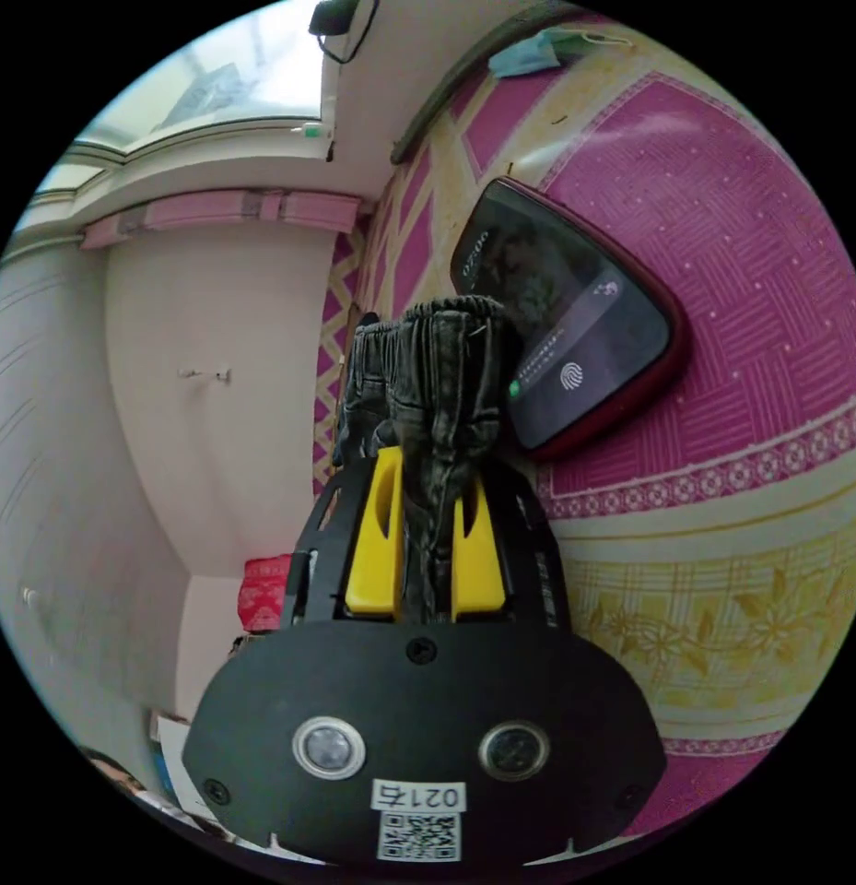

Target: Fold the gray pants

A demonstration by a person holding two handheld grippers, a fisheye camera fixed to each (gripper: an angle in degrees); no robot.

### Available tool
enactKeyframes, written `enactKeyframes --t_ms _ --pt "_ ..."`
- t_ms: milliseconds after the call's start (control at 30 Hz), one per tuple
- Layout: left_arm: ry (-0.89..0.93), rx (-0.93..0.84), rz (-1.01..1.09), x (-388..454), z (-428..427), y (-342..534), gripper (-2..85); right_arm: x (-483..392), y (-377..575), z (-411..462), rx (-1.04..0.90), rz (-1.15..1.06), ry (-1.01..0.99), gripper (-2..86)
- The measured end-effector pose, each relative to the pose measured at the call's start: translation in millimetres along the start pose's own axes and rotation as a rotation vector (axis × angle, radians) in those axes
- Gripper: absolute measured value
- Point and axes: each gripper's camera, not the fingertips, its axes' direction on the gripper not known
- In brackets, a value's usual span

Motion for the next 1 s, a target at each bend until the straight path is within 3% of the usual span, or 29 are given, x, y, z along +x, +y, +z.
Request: enactKeyframes --t_ms 67,267,433,567,633,700,833,1000 --pt "-0.02 0.005 -0.038 -17.9 -24.0 17.8 -1.0 -23.9 12.7 2.7 0.021 -0.073 0.018 5.6" --pt "-0.069 0.034 -0.133 -64.0 -79.0 70.0 -1.0 -233.4 129.7 32.9 0.049 -0.721 0.246 5.0" --pt "-0.075 0.051 -0.234 -98.2 -104.7 112.4 -1.0 -388.0 349.2 142.9 0.024 -1.42 0.538 5.1" --pt "-0.067 0.07 -0.322 -122.5 -121.6 145.1 -1.0 -396.0 505.4 234.8 -0.025 -1.793 0.65 5.1" --pt "-0.065 0.074 -0.348 -131.0 -128.7 156.6 -1.0 -361.8 583.0 300.9 -0.143 -1.95 0.725 5.3" --pt "-0.071 0.071 -0.365 -138.9 -136.1 166.6 -1.0 -323.8 617.4 347.9 -0.279 -2.01 0.823 5.4" --pt "-0.094 0.066 -0.382 -154.8 -156.5 183.7 -1.0 -316.9 656.5 356.6 -0.119 -2.044 0.848 5.3" --pt "-0.082 0.08 -0.379 -171.2 -164.2 186.2 -1.0 -313.6 676.2 373.7 -0.188 -2.048 0.857 5.4"
